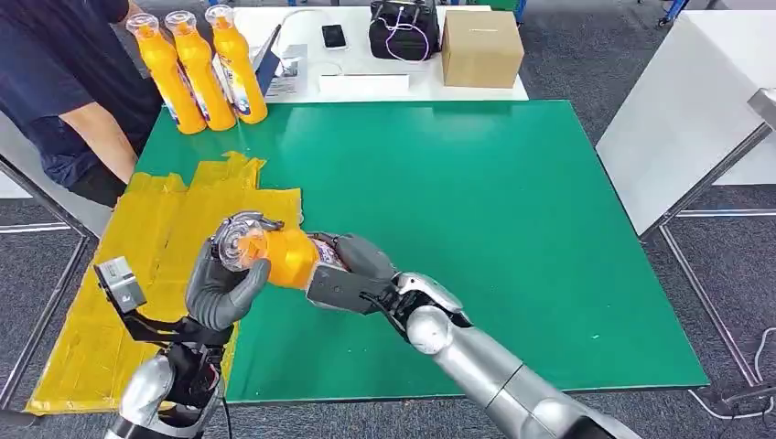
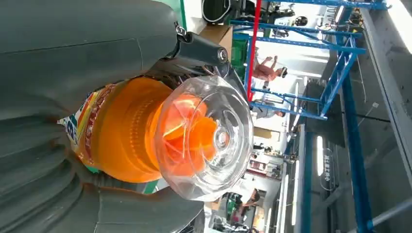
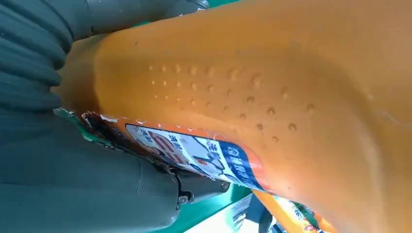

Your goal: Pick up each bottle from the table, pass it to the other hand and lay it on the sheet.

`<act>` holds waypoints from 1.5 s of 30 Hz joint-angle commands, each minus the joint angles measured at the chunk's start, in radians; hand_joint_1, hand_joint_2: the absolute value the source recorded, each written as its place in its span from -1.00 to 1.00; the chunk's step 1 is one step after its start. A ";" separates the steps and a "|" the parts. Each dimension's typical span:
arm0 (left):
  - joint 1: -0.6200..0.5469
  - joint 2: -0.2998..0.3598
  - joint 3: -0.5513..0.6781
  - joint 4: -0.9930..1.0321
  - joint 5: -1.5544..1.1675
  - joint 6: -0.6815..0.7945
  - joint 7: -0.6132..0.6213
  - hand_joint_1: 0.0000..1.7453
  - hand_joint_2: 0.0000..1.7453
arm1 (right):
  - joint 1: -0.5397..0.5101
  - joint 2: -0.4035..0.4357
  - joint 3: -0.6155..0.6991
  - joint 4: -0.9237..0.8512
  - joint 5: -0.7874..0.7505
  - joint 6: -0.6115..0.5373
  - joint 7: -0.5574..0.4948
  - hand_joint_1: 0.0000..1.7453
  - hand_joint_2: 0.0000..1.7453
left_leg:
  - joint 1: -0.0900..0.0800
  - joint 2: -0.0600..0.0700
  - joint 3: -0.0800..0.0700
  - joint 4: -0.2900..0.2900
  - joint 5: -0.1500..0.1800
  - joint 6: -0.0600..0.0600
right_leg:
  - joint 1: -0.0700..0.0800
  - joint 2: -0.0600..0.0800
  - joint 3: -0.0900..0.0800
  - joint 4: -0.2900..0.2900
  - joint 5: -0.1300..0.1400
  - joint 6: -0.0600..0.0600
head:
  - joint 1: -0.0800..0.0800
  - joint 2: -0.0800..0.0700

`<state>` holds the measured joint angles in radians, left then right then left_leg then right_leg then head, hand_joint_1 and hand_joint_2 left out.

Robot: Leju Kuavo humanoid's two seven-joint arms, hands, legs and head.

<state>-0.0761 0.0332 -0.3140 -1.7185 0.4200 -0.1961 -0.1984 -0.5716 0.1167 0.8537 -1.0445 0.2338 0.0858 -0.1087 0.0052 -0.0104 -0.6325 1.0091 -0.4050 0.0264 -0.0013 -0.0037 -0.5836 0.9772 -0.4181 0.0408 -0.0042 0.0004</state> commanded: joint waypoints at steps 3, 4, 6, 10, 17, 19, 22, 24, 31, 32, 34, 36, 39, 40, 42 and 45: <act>-0.027 0.000 -0.050 0.031 0.006 -0.004 0.004 1.00 1.00 | -0.043 0.002 0.026 0.071 0.006 -0.005 0.006 1.00 1.00 | 0.000 0.000 0.004 0.000 -0.001 -0.001 | 0.000 -0.001 0.004 0.000 -0.002 0.000 | 0.000 0.000; -0.027 -0.001 -0.049 0.031 0.006 -0.004 0.004 1.00 1.00 | -0.042 0.002 0.026 0.069 0.006 -0.005 0.006 1.00 1.00 | 0.000 0.000 0.003 0.000 -0.001 -0.001 | 0.000 -0.001 0.004 0.000 -0.002 0.000 | 0.000 0.000; -0.023 -0.002 -0.047 0.029 0.007 -0.005 0.003 1.00 1.00 | -0.037 0.001 0.030 0.064 0.009 -0.006 0.007 1.00 1.00 | 0.000 0.000 0.002 0.000 -0.001 0.000 | 0.000 0.000 0.002 0.000 -0.001 0.000 | 0.000 0.000; -0.023 -0.002 -0.046 0.029 0.007 -0.005 0.002 1.00 1.00 | -0.037 0.000 0.030 0.063 0.009 -0.006 0.007 1.00 1.00 | 0.000 0.000 0.003 0.000 -0.001 -0.001 | 0.000 -0.001 0.003 -0.001 -0.001 0.000 | 0.000 0.000; -0.023 -0.002 -0.046 0.029 0.007 -0.005 0.002 1.00 1.00 | -0.037 0.000 0.030 0.063 0.009 -0.006 0.007 1.00 1.00 | 0.000 0.000 0.002 0.000 -0.001 0.000 | 0.000 0.000 0.003 -0.001 -0.001 0.000 | 0.000 0.000; -0.023 -0.002 -0.046 0.029 0.007 -0.005 0.002 1.00 1.00 | -0.037 0.000 0.030 0.063 0.009 -0.006 0.007 1.00 1.00 | 0.000 0.000 0.004 0.000 -0.001 -0.001 | 0.000 0.000 0.004 0.000 -0.001 0.000 | 0.000 0.000; -0.022 -0.003 -0.045 0.028 0.007 -0.004 0.001 1.00 1.00 | -0.038 0.001 0.030 0.063 0.009 -0.006 0.008 1.00 1.00 | 0.000 0.000 0.003 0.000 -0.001 -0.001 | 0.000 0.000 0.004 0.000 -0.001 0.000 | 0.000 0.000; -0.019 -0.004 -0.044 0.024 0.004 -0.001 -0.002 1.00 1.00 | -0.037 0.002 0.030 0.063 0.009 -0.007 0.008 1.00 1.00 | 0.000 0.000 0.003 0.000 -0.001 -0.001 | 0.000 -0.001 0.004 0.000 -0.001 0.000 | 0.000 0.000; 0.012 -0.005 0.017 -0.023 -0.035 0.051 -0.043 1.00 1.00 | -0.022 -0.043 0.013 0.051 0.052 -0.043 0.056 -1.00 -1.00 | 0.000 0.000 0.006 0.000 -0.003 -0.001 | 0.000 0.000 0.007 0.000 -0.003 0.000 | 0.000 0.000; 0.015 -0.008 0.040 -0.028 -0.044 0.066 -0.047 1.00 1.00 | -0.008 -0.053 -0.003 0.052 0.061 -0.058 0.052 -1.00 -1.00 | 0.000 0.000 0.005 0.000 -0.002 -0.001 | 0.000 0.000 0.006 -0.001 -0.002 0.000 | 0.000 0.000; 0.016 -0.015 0.068 -0.021 -0.047 0.078 -0.045 1.00 1.00 | 0.008 -0.064 -0.017 0.052 0.072 -0.068 0.047 -1.00 -1.00 | 0.000 0.000 0.003 -0.001 -0.001 0.000 | 0.000 -0.001 0.003 -0.001 -0.001 0.000 | 0.000 0.000; 0.015 -0.020 0.083 -0.007 -0.047 0.078 -0.039 1.00 1.00 | 0.012 -0.058 -0.023 0.068 0.094 -0.084 0.043 -1.00 -1.00 | 0.000 -0.001 0.003 -0.001 0.000 0.000 | 0.000 -0.001 0.003 -0.001 -0.001 0.000 | 0.000 0.000; 0.024 -0.027 0.095 0.005 -0.056 0.086 -0.036 1.00 1.00 | 0.023 -0.056 -0.031 0.064 0.113 -0.090 0.050 -1.00 -1.00 | 0.000 0.000 0.008 -0.001 -0.003 -0.001 | 0.000 -0.001 0.009 -0.001 -0.003 0.000 | 0.000 0.000; 0.024 -0.030 0.097 0.009 -0.088 0.110 -0.045 1.00 1.00 | 0.029 -0.057 -0.036 0.056 0.118 -0.090 0.054 -1.00 -1.00 | 0.000 0.001 0.006 -0.001 -0.002 -0.001 | 0.000 0.000 0.006 -0.001 -0.002 0.000 | 0.000 0.000; 0.019 -0.036 0.101 0.030 -0.100 0.124 -0.044 1.00 1.00 | 0.034 -0.062 -0.035 0.041 0.126 -0.088 0.060 -1.00 -1.00 | 0.000 0.000 0.002 -0.001 -0.001 0.000 | 0.000 -0.001 0.003 -0.001 -0.001 0.000 | 0.000 0.000; 0.025 -0.043 0.118 0.046 -0.101 0.131 -0.042 1.00 1.00 | 0.041 -0.070 -0.035 0.016 0.137 -0.083 0.071 -1.00 -1.00 | 0.000 -0.001 0.003 -0.001 -0.001 0.000 | 0.000 -0.001 0.003 -0.001 -0.001 0.000 | 0.000 0.000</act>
<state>-0.0404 0.0217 -0.2502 -1.7456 0.3296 -0.0821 -0.2434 -0.5299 0.0797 0.8259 -1.0277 0.3551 0.0015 -0.0554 0.0052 -0.0103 -0.6328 1.0091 -0.4050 0.0264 -0.0013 -0.0037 -0.5840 0.9772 -0.4181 0.0408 -0.0042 0.0004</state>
